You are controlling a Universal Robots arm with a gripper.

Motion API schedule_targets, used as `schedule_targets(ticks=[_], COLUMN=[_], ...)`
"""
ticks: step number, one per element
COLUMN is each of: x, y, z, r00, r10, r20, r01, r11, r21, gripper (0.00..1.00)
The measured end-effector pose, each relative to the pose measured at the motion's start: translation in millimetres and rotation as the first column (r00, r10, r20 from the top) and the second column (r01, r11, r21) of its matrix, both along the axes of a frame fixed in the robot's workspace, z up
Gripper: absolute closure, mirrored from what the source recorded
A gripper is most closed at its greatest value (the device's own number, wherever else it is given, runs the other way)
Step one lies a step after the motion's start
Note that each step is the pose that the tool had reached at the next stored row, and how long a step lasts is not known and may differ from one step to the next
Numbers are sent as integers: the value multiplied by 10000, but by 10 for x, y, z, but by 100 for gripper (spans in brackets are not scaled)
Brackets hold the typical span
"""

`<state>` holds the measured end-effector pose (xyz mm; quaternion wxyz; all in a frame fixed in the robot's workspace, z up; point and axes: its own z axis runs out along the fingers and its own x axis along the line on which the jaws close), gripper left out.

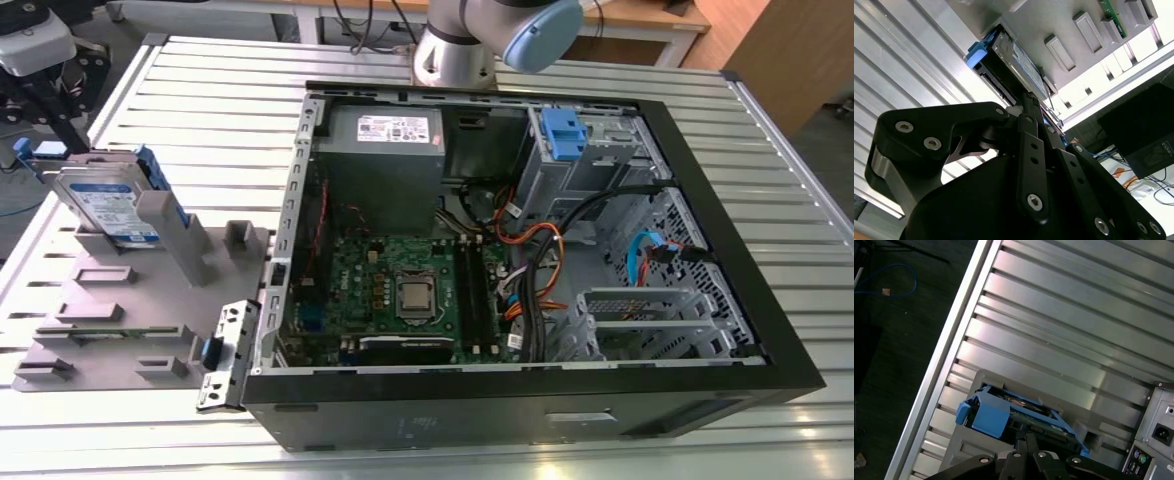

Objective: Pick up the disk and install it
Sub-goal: 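Pick up the disk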

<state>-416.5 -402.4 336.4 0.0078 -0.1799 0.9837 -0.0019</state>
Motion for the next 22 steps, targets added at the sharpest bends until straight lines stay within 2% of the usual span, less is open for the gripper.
schedule_targets(ticks=[6, 10, 14, 18, 22], x=[0, 0, 0, 0, 0], y=[0, 0, 0, 0, 0], z=[0, 0, 0, 0, -1], r00=[10000, 9994, 9971, 9918, 9830], r10=[45, 354, 763, 1278, 1838], r20=[0, 0, -1, -1, -1], r01=[-45, -354, -763, -1278, -1838], r11=[10000, 9994, 9971, 9918, 9830], r21=[-1, -1, 0, 0, -1], gripper=[89, 89, 89, 89, 89])
